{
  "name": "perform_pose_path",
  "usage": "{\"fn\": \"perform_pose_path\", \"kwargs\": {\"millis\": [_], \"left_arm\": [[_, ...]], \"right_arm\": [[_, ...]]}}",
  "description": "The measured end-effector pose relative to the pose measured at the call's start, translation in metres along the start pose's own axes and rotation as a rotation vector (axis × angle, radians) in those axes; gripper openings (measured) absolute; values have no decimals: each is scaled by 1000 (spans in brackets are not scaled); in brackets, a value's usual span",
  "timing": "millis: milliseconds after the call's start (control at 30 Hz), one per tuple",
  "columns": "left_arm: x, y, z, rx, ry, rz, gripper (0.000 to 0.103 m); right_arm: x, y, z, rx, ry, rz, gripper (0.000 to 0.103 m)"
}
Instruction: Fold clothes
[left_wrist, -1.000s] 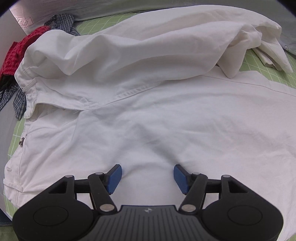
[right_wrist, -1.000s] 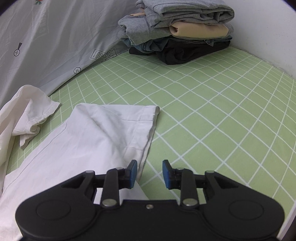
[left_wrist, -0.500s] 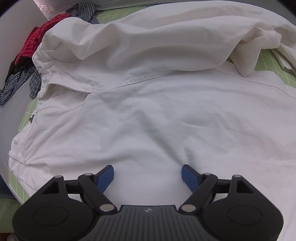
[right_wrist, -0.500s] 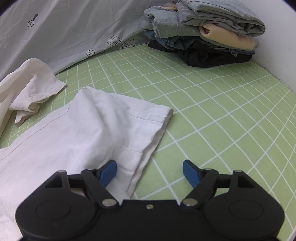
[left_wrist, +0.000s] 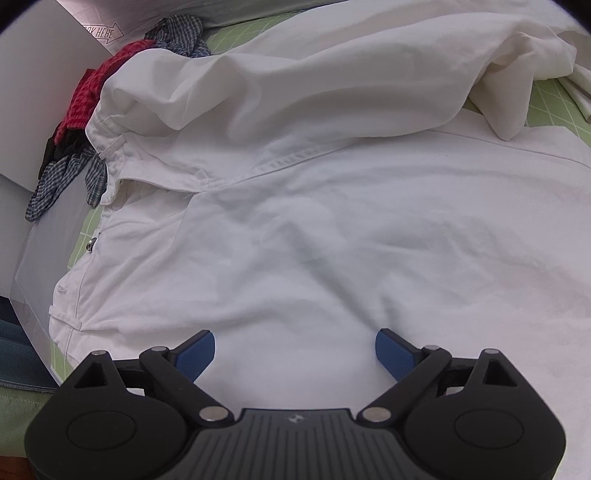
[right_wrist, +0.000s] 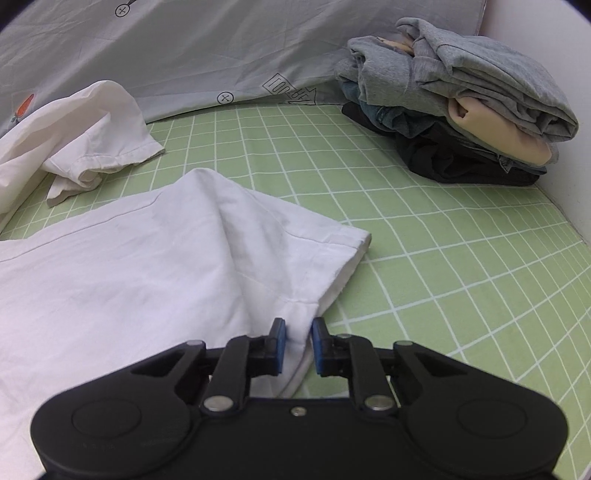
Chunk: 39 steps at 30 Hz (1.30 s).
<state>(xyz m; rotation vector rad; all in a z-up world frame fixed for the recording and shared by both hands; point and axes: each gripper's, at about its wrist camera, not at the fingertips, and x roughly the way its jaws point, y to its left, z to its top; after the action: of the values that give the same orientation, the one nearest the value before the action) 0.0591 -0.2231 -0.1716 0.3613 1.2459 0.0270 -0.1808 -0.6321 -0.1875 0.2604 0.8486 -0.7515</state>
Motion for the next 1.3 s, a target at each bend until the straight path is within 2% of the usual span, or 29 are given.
{"fn": "perform_pose_path", "kwargs": {"millis": [133,167,200,267,300,333,367,433,467,533,633,767,833,900,967,1067,1133,1200,1233,1300], "left_arm": [[1,3,-1,-22,10,-10,98],[1,3,0,-26,12,-12,99],[2,4,0,-30,15,-15,100],[3,6,0,-34,19,-19,102],[4,7,0,-38,21,-24,103],[5,9,0,-43,24,-29,103],[6,10,0,-51,27,-36,103],[7,13,0,-63,32,-49,103],[7,14,0,-67,34,-55,103],[8,16,0,-67,37,-65,103],[9,17,1,-57,38,-72,103],[8,15,1,-45,32,-68,103],[8,15,0,-40,28,-64,103],[8,14,0,-39,26,-62,103],[7,13,1,-40,26,-61,103],[8,15,0,-49,25,-67,103],[8,17,-1,-57,23,-72,103],[8,18,-1,-66,25,-77,103],[8,18,-2,-70,25,-80,103],[9,20,-2,-81,27,-85,103]], "right_arm": [[13,-24,9,-93,-27,-156,12],[15,-28,11,-103,-35,-191,7],[18,-34,13,-110,-35,-264,3],[19,-51,16,-66,-14,-332,6],[14,-63,14,12,-19,-298,6],[9,-74,11,90,-25,-263,13],[3,-86,9,168,-30,-228,24],[-8,-97,-5,319,-35,-100,39],[-11,-98,-10,358,-39,-56,41],[-18,-94,-23,401,-41,12,43],[-23,-83,-33,419,-35,48,49],[-24,-69,-37,432,-2,111,49],[-20,-59,-37,392,40,140,47],[-20,-51,-34,326,48,110,41],[-19,-50,-29,255,56,66,15],[-18,-54,-22,162,47,-14,5],[-15,-61,-13,67,40,-147,4],[-11,-70,-5,29,45,-234,5],[-9,-74,0,10,47,-277,9],[-11,-80,1,22,36,-287,20]]}}
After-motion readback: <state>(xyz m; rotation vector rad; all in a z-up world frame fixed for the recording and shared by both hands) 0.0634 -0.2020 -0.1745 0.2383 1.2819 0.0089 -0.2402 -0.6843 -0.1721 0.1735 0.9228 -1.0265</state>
